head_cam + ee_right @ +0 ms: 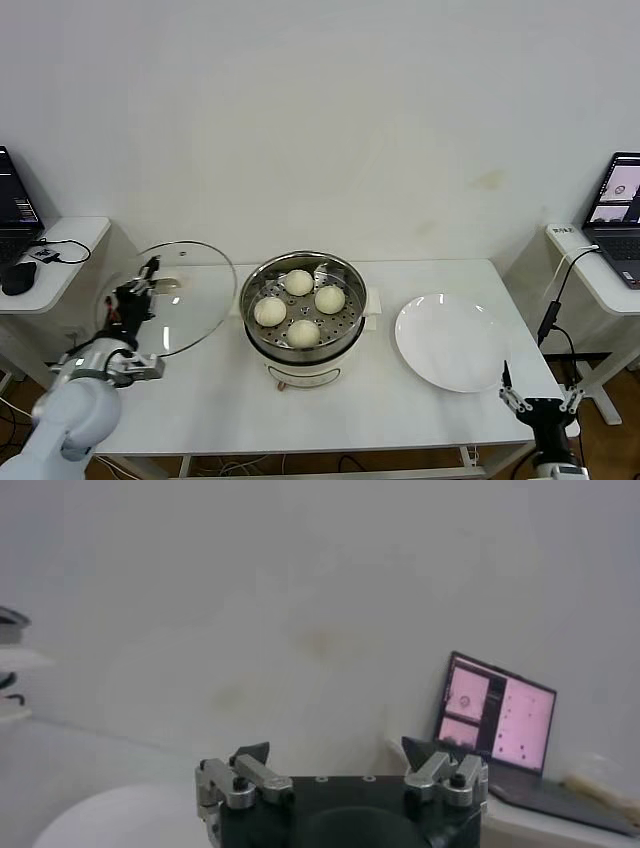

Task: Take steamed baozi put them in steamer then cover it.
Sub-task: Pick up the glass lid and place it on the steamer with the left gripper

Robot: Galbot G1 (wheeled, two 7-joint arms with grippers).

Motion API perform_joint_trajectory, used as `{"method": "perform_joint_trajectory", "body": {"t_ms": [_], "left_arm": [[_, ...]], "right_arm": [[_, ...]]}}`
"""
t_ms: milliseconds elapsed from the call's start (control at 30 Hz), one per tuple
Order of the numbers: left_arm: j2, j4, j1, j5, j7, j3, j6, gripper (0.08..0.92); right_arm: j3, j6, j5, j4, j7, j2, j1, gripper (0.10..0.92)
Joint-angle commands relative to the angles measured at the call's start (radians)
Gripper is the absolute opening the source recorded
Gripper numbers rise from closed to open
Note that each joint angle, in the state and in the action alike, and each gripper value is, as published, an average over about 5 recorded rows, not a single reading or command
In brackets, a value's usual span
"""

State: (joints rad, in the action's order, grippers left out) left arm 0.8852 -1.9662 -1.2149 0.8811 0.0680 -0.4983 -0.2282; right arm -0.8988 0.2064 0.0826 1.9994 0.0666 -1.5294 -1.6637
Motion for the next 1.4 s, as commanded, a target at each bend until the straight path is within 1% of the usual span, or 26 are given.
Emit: {"method": "perform_joint_trajectory", "body": {"t_ms": [33, 200, 433, 533, 633, 767, 1000, 1400], "left_arm": [[0.070, -0.043, 0.230, 0.094, 0.100, 0.339, -0.155, 0.146], [0.195, 0.010, 0.292, 0.279, 0.168, 0.393, -0.178, 0.146], [0.380, 0.064, 0.313, 0.484, 0.261, 0.412, -0.189, 0.146], [0.441, 0.082, 0.313, 0.528, 0.282, 0.420, -0.192, 0.146], [0.484, 0.103, 0.317, 0.551, 0.293, 0.428, -0.196, 0.146], [0.525, 0.138, 0.328, 0.566, 0.291, 0.439, -0.199, 0.146], [0.572, 0.191, 0.331, 0.592, 0.276, 0.452, -0.193, 0.146], [0.598, 0.251, 0.314, 0.606, 0.251, 0.435, -0.177, 0.146]], "right_arm": [[0.050, 0.018, 0.099, -0.034, -0.024, -0.030, 0.008, 0.823], [0.066, 0.013, 0.126, -0.042, -0.039, -0.043, 0.018, 0.823], [0.089, 0.017, 0.157, -0.062, -0.057, -0.046, 0.029, 0.823], [0.095, 0.016, 0.162, -0.073, -0.060, -0.046, 0.034, 0.823], [0.097, 0.016, 0.163, -0.080, -0.061, -0.044, 0.036, 0.823], [0.097, 0.017, 0.162, -0.084, -0.062, -0.043, 0.036, 0.823], [0.097, 0.024, 0.158, -0.089, -0.061, -0.044, 0.035, 0.823], [0.099, 0.045, 0.161, -0.110, -0.061, -0.046, 0.026, 0.823]]}}
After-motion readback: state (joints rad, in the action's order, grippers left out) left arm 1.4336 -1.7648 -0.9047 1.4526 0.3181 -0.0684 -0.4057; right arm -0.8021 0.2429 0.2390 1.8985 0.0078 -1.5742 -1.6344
